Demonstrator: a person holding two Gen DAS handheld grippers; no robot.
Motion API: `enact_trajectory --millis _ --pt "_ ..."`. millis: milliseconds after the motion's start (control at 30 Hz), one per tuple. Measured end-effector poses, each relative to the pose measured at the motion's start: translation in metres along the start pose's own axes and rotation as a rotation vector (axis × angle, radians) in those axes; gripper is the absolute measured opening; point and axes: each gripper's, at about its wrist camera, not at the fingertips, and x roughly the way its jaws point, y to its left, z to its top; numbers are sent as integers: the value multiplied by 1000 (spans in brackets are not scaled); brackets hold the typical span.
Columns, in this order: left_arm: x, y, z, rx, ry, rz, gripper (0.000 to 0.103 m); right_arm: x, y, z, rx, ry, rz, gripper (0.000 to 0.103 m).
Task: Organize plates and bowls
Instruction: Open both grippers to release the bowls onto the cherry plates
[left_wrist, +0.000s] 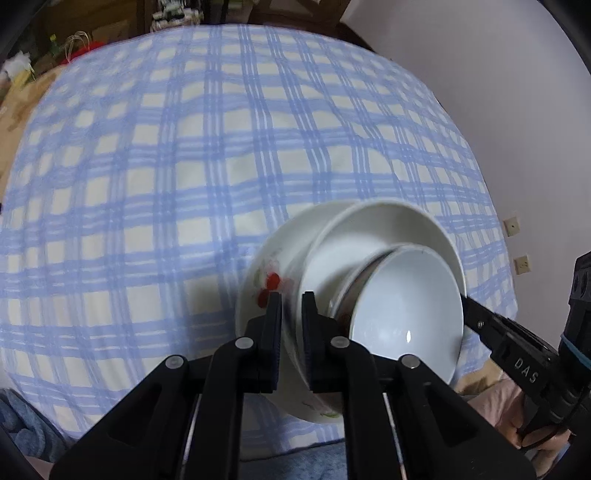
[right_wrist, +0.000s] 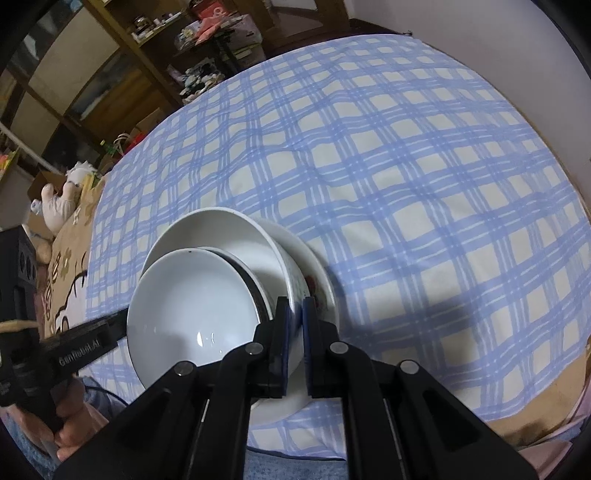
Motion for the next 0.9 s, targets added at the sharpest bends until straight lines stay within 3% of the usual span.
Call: enact_trajectory --millis 300,567,633,700,833,900 --pt "-19 1 -8 24 -35 28 16 -30 5 -3 -19 -95 -23 8" --pt "-74 -5 -28 88 -169 95 16 -81 7 -15 -83 -231 -19 8" --pt "-91 -8 -39 113 -215 130 18 -94 10 -22 -99 -263 -21 15" --pt "-105 -9 -47 129 -250 146 20 -105 10 -29 -98 -292 -6 39" --pt "-136 -10 -66 132 -342 166 23 -127 10 -44 -112 -353 24 43" --pt "-151 -11 -75 134 -393 179 26 -139 10 -53 -117 -392 36 50"
